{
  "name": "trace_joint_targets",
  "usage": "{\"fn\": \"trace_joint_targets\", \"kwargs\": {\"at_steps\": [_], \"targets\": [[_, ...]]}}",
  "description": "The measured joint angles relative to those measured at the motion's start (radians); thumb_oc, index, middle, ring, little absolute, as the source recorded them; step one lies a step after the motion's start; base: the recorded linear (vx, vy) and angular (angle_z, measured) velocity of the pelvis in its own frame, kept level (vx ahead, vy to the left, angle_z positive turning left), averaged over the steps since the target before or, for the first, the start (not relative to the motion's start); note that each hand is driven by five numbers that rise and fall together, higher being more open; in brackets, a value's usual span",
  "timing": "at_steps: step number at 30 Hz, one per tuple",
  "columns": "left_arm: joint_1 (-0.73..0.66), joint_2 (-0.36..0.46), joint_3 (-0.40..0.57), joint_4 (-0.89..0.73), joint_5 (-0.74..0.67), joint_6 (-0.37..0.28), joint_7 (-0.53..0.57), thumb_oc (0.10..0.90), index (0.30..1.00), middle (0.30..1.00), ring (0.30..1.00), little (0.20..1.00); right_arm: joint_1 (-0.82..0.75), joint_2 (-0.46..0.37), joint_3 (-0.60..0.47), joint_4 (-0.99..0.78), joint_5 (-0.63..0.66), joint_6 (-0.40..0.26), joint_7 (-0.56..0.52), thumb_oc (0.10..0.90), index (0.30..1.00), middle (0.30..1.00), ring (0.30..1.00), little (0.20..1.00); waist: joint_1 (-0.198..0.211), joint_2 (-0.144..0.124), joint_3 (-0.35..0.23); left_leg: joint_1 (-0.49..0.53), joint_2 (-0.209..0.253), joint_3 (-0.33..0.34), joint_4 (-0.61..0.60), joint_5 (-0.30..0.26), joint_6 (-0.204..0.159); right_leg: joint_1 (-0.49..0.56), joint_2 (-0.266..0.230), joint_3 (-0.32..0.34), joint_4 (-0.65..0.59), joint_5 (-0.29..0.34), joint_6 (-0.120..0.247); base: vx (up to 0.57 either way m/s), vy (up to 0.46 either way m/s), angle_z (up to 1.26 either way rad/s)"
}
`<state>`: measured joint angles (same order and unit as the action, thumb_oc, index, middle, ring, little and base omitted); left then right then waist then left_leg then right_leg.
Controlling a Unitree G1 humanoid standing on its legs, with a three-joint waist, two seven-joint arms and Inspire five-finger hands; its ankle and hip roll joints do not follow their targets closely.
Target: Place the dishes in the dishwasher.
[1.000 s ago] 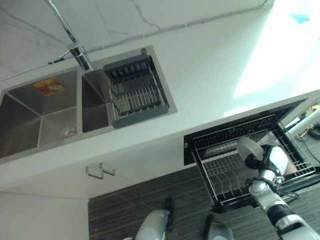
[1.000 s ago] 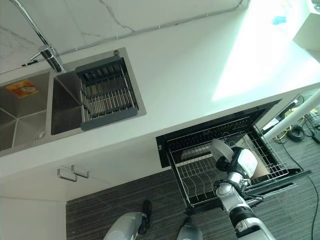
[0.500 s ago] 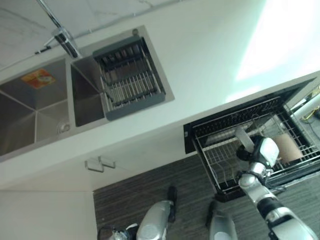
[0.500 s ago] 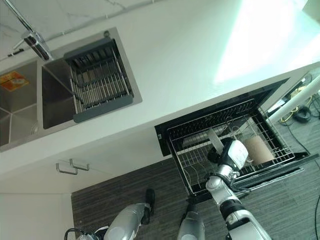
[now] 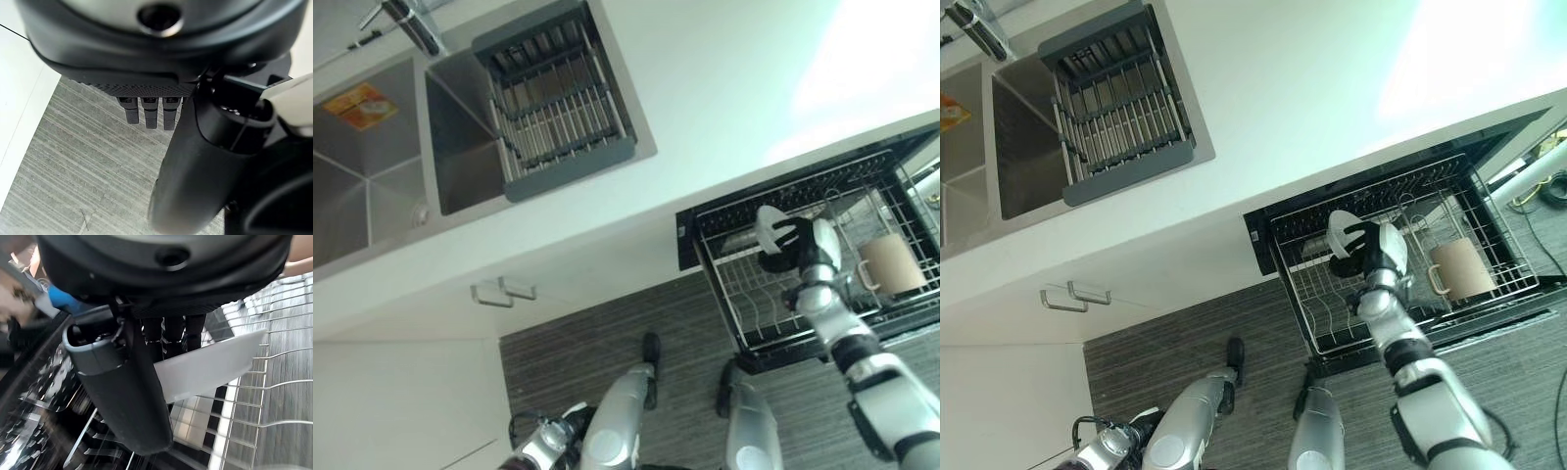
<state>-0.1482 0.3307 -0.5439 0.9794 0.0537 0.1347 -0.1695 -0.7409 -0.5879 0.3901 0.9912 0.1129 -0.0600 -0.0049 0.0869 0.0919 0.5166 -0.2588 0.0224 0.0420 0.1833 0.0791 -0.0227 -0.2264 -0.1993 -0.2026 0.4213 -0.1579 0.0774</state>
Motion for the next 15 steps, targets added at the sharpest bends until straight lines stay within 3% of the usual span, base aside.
{"fn": "trace_joint_targets", "kwargs": {"at_steps": [2, 4, 7, 10, 11, 15], "targets": [[-0.013, 0.001, 0.000, -0.005, 0.011, 0.013, -0.016, 0.800, 0.900, 0.900, 0.900, 0.900, -0.002, 0.020, 0.046, 0.070, 0.027, 0.018, 0.204, 0.800, 0.900, 0.900, 0.900, 0.900, 0.023, -0.001, -0.001, 0.003, 0.011, -0.004, -0.005, 0.005, -0.008, 0.001, 0.010, -0.007, 0.005, -0.003, -0.010, 0.01, -0.047, 0.08], [-0.015, 0.002, -0.001, -0.006, 0.019, 0.020, -0.021, 0.800, 0.900, 0.900, 0.900, 0.900, 0.026, 0.044, 0.048, 0.064, 0.049, 0.017, 0.300, 0.800, 0.900, 0.900, 0.900, 0.900, 0.025, -0.004, -0.002, 0.009, 0.013, -0.020, -0.018, 0.011, -0.006, 0.007, 0.012, -0.022, 0.007, -0.007, -0.018, 0.01, -0.016, 0.13], [-0.016, 0.001, -0.001, -0.006, 0.040, 0.020, -0.033, 0.800, 0.900, 0.900, 0.900, 0.900, -0.001, 0.070, 0.008, 0.085, 0.051, 0.083, 0.420, 0.800, 0.900, 0.900, 0.900, 0.900, 0.029, -0.002, -0.005, 0.015, 0.011, -0.018, -0.028, 0.011, -0.006, 0.007, 0.007, -0.021, 0.019, -0.018, -0.023, 0.02, -0.012, 0.05], [-0.011, -0.003, -0.002, 0.001, 0.042, 0.025, -0.034, 0.800, 0.900, 0.900, 0.900, 0.900, 0.019, 0.070, 0.002, 0.097, 0.052, 0.133, 0.490, 0.800, 0.900, 0.900, 0.900, 0.900, 0.029, -0.003, -0.038, 0.014, 0.010, -0.019, -0.031, 0.011, -0.006, 0.006, 0.007, -0.022, 0.019, -0.019, -0.026, 0.05, -0.022, 0.02], [-0.009, -0.005, -0.003, 0.005, 0.044, 0.037, -0.034, 0.800, 0.900, 0.900, 0.900, 0.900, 0.035, 0.077, -0.001, 0.104, 0.053, 0.133, 0.492, 0.800, 0.900, 0.900, 0.900, 0.900, 0.032, -0.005, -0.062, 0.015, 0.010, -0.019, -0.032, 0.011, -0.005, 0.007, 0.007, -0.024, 0.020, -0.021, -0.025, 0.04, -0.017, 0.03], [-0.013, -0.012, -0.003, 0.027, 0.050, 0.039, -0.032, 0.800, 0.900, 0.900, 0.900, 0.900, 0.050, 0.093, -0.003, 0.103, 0.104, 0.131, 0.442, 0.800, 0.900, 0.900, 0.900, 0.900, 0.024, -0.004, -0.068, 0.020, 0.011, -0.019, -0.031, 0.025, -0.008, 0.010, 0.010, -0.026, 0.026, -0.022, -0.024, 0.02, -0.005, 0.01]]}}
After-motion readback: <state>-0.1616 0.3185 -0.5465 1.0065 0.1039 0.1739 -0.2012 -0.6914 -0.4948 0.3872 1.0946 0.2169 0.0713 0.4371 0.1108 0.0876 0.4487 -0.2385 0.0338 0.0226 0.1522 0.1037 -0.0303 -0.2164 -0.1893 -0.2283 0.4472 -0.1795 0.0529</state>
